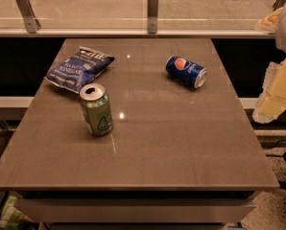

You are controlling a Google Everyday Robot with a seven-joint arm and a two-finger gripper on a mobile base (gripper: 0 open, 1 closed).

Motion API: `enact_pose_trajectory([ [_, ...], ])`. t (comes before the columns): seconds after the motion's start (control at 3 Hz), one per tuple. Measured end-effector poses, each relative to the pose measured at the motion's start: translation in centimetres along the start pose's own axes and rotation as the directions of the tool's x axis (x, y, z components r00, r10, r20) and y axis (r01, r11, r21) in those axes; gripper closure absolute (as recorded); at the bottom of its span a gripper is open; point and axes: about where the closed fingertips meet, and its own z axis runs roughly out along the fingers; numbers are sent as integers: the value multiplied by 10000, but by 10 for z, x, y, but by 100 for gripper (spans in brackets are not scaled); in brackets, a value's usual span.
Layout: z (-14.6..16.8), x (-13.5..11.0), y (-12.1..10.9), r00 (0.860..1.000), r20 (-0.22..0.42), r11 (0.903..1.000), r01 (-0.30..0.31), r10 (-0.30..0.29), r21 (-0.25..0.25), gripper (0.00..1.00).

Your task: Place pepsi can upright

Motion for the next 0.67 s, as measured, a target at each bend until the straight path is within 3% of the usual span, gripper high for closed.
enact_pose_trajectory([
  [0.33, 0, 0, 0, 10000, 1, 10000, 0, 0, 2, 0],
  [0.67, 1, -5, -4, 9989, -398, 9997, -230, 234, 96, 0],
])
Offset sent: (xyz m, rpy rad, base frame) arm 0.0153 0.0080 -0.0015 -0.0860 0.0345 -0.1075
